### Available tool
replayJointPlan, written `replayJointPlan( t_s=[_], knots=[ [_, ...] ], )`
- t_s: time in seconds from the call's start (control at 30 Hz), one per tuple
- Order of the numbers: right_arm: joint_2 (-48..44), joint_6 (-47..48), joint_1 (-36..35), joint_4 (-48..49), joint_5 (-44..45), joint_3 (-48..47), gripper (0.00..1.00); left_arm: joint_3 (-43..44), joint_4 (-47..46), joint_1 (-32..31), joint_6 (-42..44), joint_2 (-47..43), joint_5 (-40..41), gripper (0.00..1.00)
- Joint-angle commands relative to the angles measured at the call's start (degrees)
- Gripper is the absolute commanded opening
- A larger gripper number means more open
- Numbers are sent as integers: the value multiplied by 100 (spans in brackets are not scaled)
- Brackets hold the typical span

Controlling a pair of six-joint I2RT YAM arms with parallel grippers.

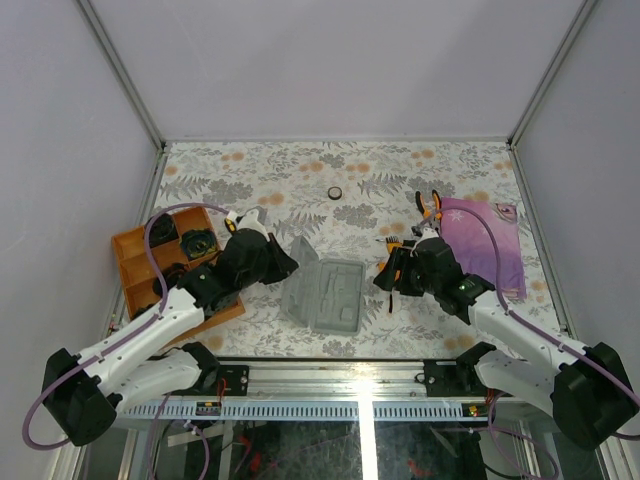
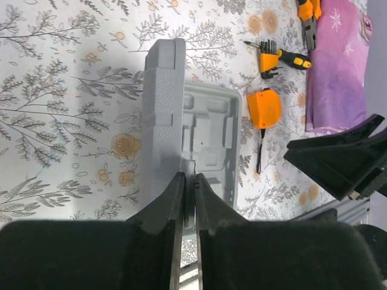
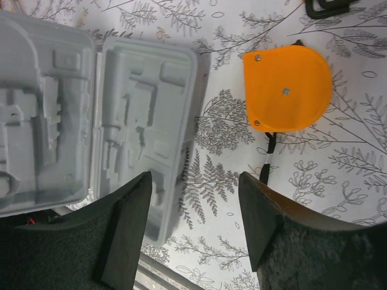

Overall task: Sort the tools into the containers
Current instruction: Open the storage box at the center of the board.

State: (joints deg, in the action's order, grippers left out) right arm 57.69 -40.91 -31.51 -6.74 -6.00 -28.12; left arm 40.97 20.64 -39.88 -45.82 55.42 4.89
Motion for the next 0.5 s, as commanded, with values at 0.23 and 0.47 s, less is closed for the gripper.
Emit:
replayJointPlan(
  t_s=[0.23,0.47],
  knots=[
    [194,276,-20,1277,-1548,-102,52,-639,-61,-11,-217,-253,328,4],
    [927,194,-98,1188,-1391,-123,46,-886,212,-12,-414,-512,649,21]
  ],
)
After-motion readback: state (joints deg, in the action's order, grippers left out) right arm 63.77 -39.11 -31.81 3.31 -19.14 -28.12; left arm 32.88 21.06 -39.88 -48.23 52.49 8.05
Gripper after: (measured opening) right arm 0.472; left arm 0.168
